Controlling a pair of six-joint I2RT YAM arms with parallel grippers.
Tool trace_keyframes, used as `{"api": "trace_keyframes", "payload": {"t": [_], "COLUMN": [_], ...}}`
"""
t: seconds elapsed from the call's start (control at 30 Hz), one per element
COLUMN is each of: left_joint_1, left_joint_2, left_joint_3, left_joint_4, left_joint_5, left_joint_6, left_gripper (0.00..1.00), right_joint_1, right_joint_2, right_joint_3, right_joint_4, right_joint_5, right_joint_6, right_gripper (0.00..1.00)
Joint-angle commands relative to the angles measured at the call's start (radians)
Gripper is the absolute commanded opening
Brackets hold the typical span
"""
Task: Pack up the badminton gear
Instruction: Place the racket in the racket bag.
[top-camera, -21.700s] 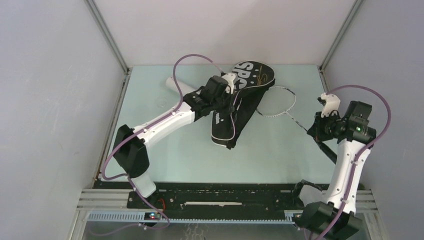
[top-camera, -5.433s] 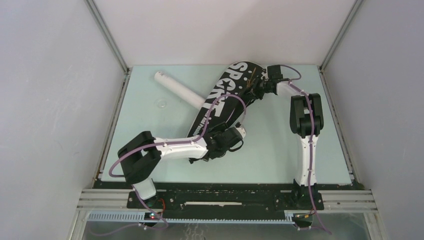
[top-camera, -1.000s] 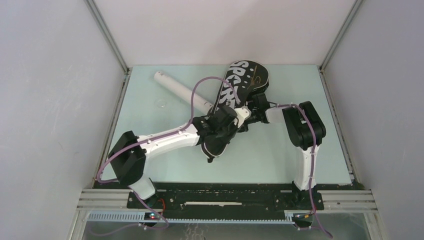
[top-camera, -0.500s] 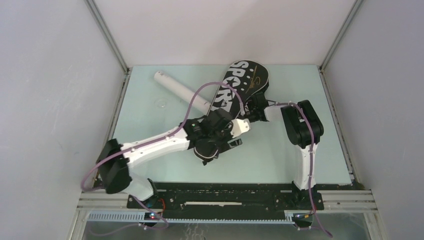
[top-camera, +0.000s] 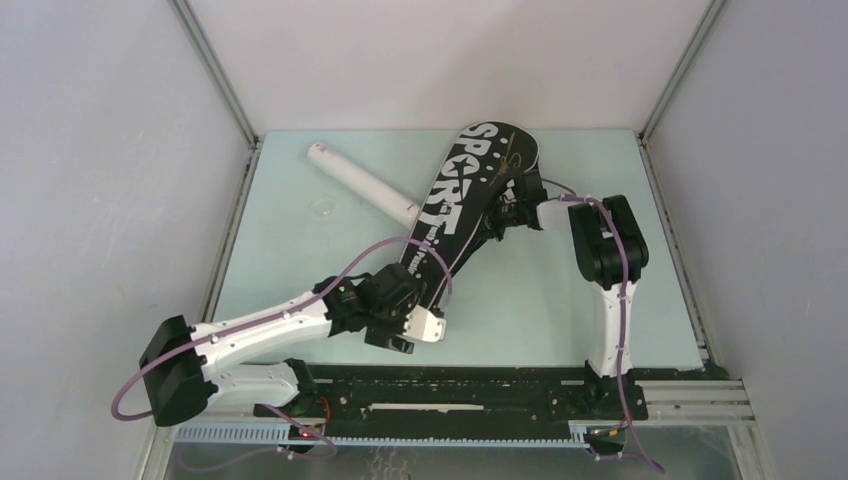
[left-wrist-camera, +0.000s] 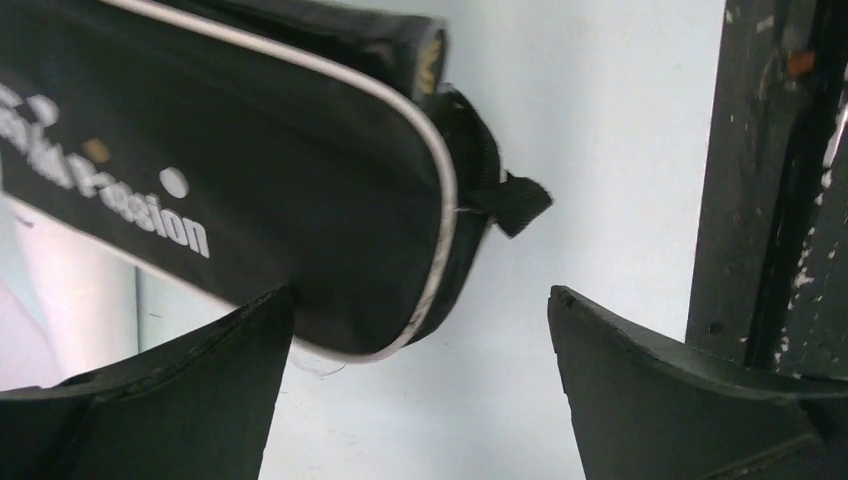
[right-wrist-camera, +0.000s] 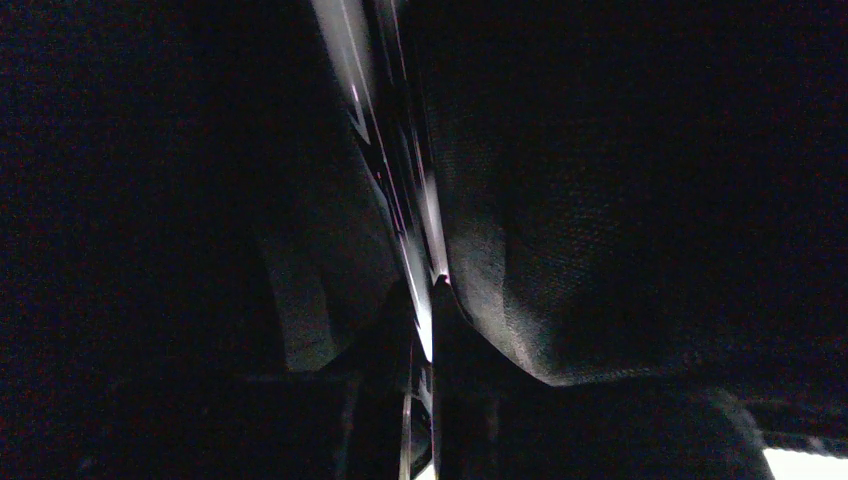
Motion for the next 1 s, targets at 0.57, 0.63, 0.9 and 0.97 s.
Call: {"api": "trace_keyframes", "payload": {"t": [0.57,0.63,0.9,0.97], "left_joint_1": [-0.115,-0.116,-0.115,-0.114], "left_joint_2": [-0.019,-0.031,-0.028,-0.013], "left_joint_3": [-0.264,-0.239,-0.109,-0.071], "left_joint_4": [0.456,0.447,0.389,0.361], "left_joint_5": [-0.258,-0.223,-0.065,-0.039], "left_joint_6": [0.253,0.209,0.039,0.015], "left_gripper": [0.35,0.27,0.15,0.15], "right_joint_1": [0.034,0.046,0.051,0.040], "right_joint_2": [-0.001,-0.012,-0.059,-0.051], "right_joint_3": [0.093,0.085,0.071,0.089], "right_joint_4": [0.051,0.069,0.162,0.181], "right_joint_5": [0.070,0.053,-0.019,-0.032], "right_joint_6": [0.030,0.033,0.060,0.082], "right_gripper": [0.10,0.15,0.32,0.28]}}
